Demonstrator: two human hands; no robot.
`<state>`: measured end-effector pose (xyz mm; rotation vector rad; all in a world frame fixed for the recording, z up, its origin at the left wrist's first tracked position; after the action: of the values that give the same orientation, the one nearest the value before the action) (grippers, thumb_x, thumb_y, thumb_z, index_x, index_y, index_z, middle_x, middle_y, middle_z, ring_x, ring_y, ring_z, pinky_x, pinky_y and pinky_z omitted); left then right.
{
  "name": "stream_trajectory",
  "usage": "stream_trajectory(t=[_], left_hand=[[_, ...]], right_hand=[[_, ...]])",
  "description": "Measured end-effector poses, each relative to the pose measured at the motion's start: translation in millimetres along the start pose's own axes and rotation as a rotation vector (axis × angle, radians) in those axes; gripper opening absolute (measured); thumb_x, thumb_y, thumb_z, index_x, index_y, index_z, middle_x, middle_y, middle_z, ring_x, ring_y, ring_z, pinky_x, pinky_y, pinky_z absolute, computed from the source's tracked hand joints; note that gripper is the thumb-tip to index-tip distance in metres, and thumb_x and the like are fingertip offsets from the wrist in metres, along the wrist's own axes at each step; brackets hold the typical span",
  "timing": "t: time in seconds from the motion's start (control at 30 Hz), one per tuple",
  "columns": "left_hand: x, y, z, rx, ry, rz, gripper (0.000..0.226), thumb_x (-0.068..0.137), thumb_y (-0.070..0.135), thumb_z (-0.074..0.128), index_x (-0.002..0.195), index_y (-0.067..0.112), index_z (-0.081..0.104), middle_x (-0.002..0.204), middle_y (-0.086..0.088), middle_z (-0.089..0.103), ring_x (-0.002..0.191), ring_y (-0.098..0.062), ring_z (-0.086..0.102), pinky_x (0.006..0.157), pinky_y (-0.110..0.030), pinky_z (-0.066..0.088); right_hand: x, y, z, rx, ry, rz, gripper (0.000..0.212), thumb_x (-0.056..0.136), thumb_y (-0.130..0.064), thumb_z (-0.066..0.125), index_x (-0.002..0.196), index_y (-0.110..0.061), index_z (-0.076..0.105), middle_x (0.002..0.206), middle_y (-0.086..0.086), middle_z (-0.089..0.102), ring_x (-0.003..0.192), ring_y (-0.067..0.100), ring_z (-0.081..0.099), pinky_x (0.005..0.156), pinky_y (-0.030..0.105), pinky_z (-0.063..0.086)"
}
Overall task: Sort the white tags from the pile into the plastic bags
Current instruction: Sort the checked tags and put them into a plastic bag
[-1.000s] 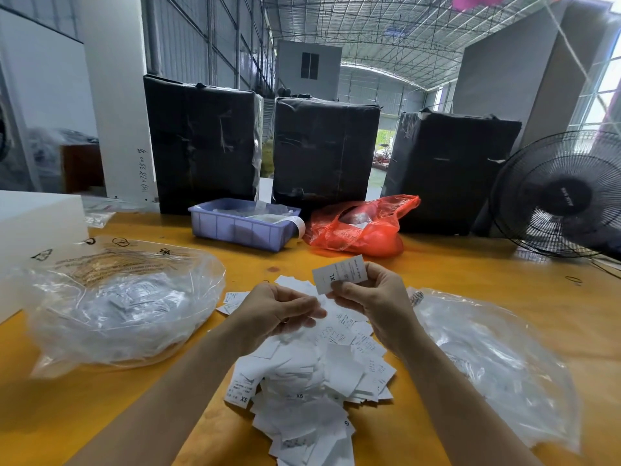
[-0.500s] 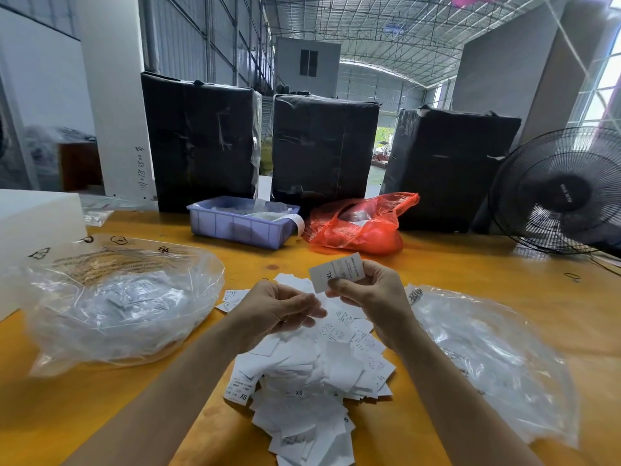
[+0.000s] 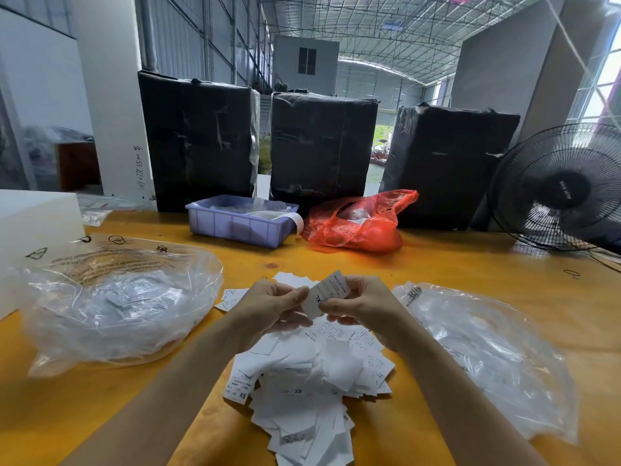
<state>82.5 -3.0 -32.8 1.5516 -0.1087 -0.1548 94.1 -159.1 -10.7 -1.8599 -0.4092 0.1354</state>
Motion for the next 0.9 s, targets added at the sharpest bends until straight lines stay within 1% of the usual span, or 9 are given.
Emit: stream_trajectory(t=[0.13,0.23,0.33,0.43,0.5,0.6,0.67,0.73,0.9], left_hand=[[0.3,-3.3,4.2,-0.007,0.022,-0.020,0.029,0.091,0.021,0.056,0.101,-0.004,0.067,0.089,-0.019,0.071,0.069,-0.020,0.069,0.066,-0.026,0.057],[-0.6,-4.9,6.2,-0.010,0.025,-0.046,0.030,0.092,0.023,0.056,0.103,-0.003,0.067,0.099,-0.021,0.070,0.074,-0.022,0.068,0.066,-0.027,0.056],[0.0,-5.9,4.1,-0.006,0.066,-0.061,0.028,0.094,0.024,0.055,0.102,0.000,0.067,0.098,-0.020,0.071,0.078,-0.022,0.068,0.065,-0.027,0.055],[1.5,-8.5,3.0,0.012,0.124,-0.075,0.024,0.093,0.027,0.057,0.092,0.007,0.071,0.087,-0.015,0.070,0.079,-0.023,0.064,0.070,-0.030,0.054],[1.9,-9.6,3.0,0.044,0.151,-0.084,0.023,0.092,0.029,0.058,0.084,0.012,0.072,0.075,-0.009,0.066,0.075,-0.021,0.061,0.069,-0.030,0.053],[2.7,-10.5,1.4,0.052,0.178,-0.097,0.024,0.092,0.031,0.058,0.081,0.015,0.071,0.071,-0.005,0.065,0.073,-0.019,0.059,0.070,-0.031,0.051],[2.6,-10.4,1.1,0.048,0.170,-0.103,0.025,0.092,0.033,0.058,0.084,0.014,0.072,0.073,-0.005,0.066,0.075,-0.020,0.059,0.074,-0.032,0.051],[2.7,-10.1,1.7,0.042,0.174,-0.097,0.028,0.092,0.033,0.057,0.091,0.010,0.071,0.076,-0.006,0.064,0.076,-0.020,0.058,0.075,-0.034,0.049],[1.2,-6.2,-3.7,-0.017,0.274,-0.021,0.025,0.093,0.031,0.057,0.100,0.013,0.073,0.083,-0.008,0.065,0.076,-0.022,0.056,0.068,-0.031,0.045]], right_hand=[[-1.2,4.0,8.0,-0.086,-0.098,0.075,0.020,0.089,-0.021,0.063,0.101,-0.005,0.066,0.077,0.001,0.064,0.061,0.006,0.057,0.064,0.023,0.048],[-1.1,3.2,8.6,-0.095,-0.046,0.067,0.027,0.096,-0.026,0.052,0.104,-0.003,0.065,0.079,0.000,0.061,0.064,0.007,0.054,0.062,0.021,0.047],[0.0,-1.1,-1.3,0.016,0.117,-0.004,0.017,0.091,-0.011,0.060,0.105,-0.003,0.065,0.076,0.005,0.061,0.062,0.010,0.054,0.060,0.020,0.048],[-0.7,-1.0,-2.2,0.066,0.124,-0.015,0.013,0.081,-0.003,0.070,0.094,-0.005,0.068,0.069,0.004,0.064,0.055,0.009,0.055,0.056,0.017,0.049],[-1.4,-0.2,3.6,0.043,0.090,-0.008,0.008,0.081,-0.004,0.071,0.085,-0.010,0.070,0.063,0.001,0.064,0.049,0.006,0.054,0.052,0.015,0.047],[-0.1,2.3,7.3,0.030,0.110,-0.004,0.009,0.087,-0.006,0.065,0.094,-0.007,0.070,0.065,0.003,0.063,0.047,0.004,0.052,0.051,0.015,0.045],[0.4,4.1,6.2,0.049,0.153,-0.006,0.016,0.088,-0.007,0.063,0.103,-0.005,0.069,0.070,0.005,0.063,0.052,0.008,0.052,0.052,0.015,0.045],[0.0,3.8,7.0,0.048,0.163,-0.023,0.015,0.089,-0.011,0.063,0.101,-0.006,0.071,0.072,0.003,0.064,0.058,0.009,0.053,0.052,0.013,0.044],[-0.5,2.0,18.2,0.108,0.021,-0.013,0.016,0.087,-0.022,0.065,0.091,-0.009,0.073,0.077,0.004,0.071,0.062,0.009,0.065,0.058,0.018,0.048]])
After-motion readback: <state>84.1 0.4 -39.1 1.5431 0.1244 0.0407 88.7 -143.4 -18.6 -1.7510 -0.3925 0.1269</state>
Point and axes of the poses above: each hand's wrist, its own x-axis towards the middle knuckle, its own z-axis out of the palm, y = z × x, the point moved 5 cm from there along x, towards the middle knuckle
